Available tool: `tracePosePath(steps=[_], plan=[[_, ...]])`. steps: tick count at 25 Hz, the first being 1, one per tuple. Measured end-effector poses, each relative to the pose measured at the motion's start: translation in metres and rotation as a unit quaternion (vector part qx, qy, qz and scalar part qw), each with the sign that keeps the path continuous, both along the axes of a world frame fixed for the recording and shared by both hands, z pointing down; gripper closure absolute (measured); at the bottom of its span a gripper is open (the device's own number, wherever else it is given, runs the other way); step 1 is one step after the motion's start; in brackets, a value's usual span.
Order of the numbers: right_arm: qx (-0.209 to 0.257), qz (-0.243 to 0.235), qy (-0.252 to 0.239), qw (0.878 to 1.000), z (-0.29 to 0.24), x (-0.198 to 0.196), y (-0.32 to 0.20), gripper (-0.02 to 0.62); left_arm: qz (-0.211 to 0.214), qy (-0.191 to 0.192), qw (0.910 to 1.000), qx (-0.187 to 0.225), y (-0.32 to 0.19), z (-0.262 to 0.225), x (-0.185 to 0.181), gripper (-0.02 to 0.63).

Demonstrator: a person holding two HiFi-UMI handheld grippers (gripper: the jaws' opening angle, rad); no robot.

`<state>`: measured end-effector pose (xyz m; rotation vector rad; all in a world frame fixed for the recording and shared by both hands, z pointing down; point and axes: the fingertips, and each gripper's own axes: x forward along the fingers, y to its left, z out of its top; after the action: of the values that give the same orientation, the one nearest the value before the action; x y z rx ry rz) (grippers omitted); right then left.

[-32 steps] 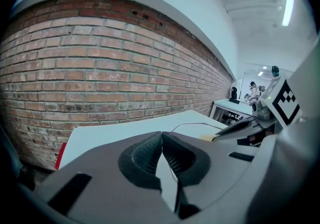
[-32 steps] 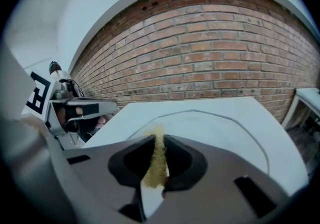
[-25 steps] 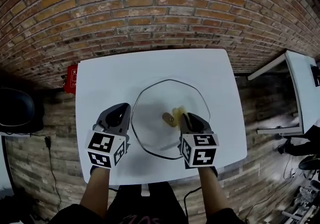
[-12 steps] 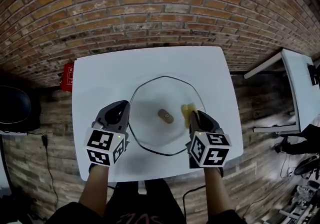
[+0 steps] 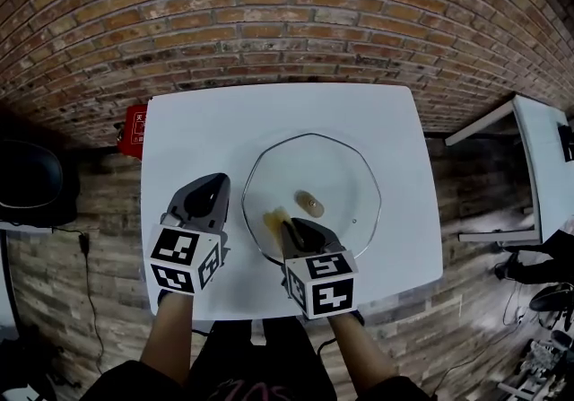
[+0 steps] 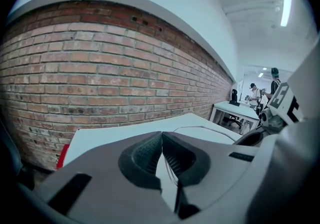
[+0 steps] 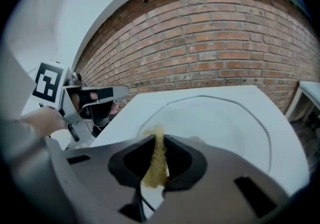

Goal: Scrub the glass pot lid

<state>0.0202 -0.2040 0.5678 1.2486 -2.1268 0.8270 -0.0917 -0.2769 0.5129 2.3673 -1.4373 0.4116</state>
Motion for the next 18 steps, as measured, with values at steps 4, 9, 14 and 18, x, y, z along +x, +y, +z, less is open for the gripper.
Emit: tracePosePath(steps=[4, 9, 14, 18], plan=[[-0.011, 0.018, 0.035, 0.999, 0.013, 0.033, 0.003, 0.537, 0.004, 0.001, 1.0, -0.004, 0.0, 0.004, 0.004, 0.597], [-0.024, 0.045, 0.069, 0.996, 0.023, 0.081, 0.008, 0.537, 0.017, 0.001, 0.9998, -0.002, -0.002, 0.003, 0.021, 0.597], [-0.015, 0.08, 0.11, 0.991, 0.019, 0.129, 0.006, 0.537, 0.027, 0.001, 0.9996, 0.001, -0.003, 0.0, 0.034, 0.597], [-0.003, 0.111, 0.142, 0.984, 0.012, 0.163, 0.001, 0.537, 0.032, 0.0, 0.9995, 0.002, -0.001, -0.002, 0.04, 0.597]])
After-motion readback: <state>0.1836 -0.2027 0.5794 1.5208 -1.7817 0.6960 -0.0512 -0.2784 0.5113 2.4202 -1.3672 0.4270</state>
